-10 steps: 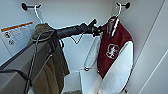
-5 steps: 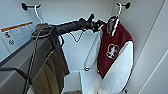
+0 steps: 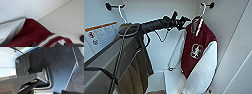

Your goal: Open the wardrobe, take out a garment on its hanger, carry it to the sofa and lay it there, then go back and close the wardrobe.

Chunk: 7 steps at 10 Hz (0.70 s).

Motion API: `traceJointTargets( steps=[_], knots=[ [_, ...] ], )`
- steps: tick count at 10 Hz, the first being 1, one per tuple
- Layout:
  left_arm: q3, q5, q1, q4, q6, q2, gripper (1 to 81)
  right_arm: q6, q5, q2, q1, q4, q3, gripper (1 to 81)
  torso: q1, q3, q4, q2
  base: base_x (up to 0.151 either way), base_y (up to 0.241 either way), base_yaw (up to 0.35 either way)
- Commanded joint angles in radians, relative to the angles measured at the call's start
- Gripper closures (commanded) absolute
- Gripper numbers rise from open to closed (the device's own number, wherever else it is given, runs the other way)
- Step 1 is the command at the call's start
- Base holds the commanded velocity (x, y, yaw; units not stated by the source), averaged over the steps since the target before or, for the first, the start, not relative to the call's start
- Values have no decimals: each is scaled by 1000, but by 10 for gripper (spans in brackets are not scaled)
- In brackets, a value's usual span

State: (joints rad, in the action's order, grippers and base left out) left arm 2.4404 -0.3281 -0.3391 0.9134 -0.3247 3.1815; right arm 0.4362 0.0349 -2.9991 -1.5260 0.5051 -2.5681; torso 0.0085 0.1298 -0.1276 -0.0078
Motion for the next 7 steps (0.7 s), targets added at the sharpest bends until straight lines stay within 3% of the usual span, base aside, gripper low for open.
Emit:
traceJointTargets(
  steps=[1,7],
  knots=[
    [74,-11,-211,24,-8,47,10,-2,-70,-2,34,9,3,10,0,0,0,0,0,0,0],
    [91,-22,-228,13,-8,47,10,-4,-60,-8,34,9,3,10,0,0,0,0,0,0,0]
  ],
)
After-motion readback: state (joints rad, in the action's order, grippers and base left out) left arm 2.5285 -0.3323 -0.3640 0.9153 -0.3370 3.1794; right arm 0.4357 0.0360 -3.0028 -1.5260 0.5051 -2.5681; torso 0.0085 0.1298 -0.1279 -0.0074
